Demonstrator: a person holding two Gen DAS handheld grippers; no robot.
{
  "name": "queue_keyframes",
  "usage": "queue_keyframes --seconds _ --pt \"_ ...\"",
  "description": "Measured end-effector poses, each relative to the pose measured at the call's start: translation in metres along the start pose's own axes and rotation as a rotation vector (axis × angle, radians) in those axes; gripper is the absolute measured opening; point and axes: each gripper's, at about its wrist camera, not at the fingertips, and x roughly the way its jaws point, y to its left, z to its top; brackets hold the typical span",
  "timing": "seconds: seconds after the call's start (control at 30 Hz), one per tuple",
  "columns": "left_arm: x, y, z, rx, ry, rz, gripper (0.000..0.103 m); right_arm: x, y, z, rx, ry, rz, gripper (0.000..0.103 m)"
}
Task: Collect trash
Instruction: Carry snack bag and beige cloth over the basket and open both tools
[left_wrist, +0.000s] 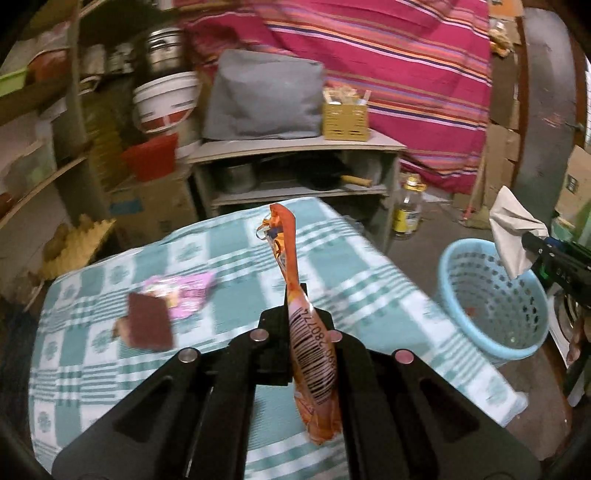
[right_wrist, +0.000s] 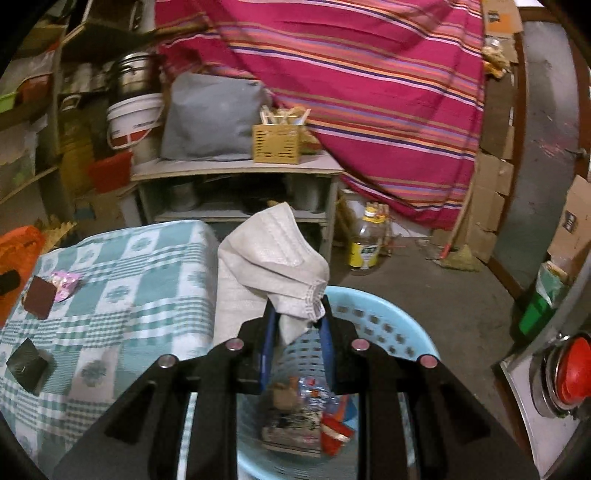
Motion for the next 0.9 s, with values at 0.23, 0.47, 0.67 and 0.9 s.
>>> queue_keyframes --seconds 0.23,0.47,0.67,0.9 --pt "0.018 -0.058 0.006 0.047 0.004 -0.082 0.0 -0.005 -0.044 -0.008 0.032 0.003 -0.061 0.022" --pt "0.036 -0.11 0.006 0.094 0.011 -0.156 0.0 -0.012 -0.072 -0.014 0.063 -0.007 -0.091 0.022" --pt "0.06 -0.152 0.008 0.11 0.03 -0.225 0.0 -0.007 -0.082 -0.016 0.103 0.004 -0.074 0.022" --pt "0.081 -0.184 0.009 0.13 0.054 -0.268 0.0 0.013 -0.092 -0.023 0.141 0.055 -0.057 0.022"
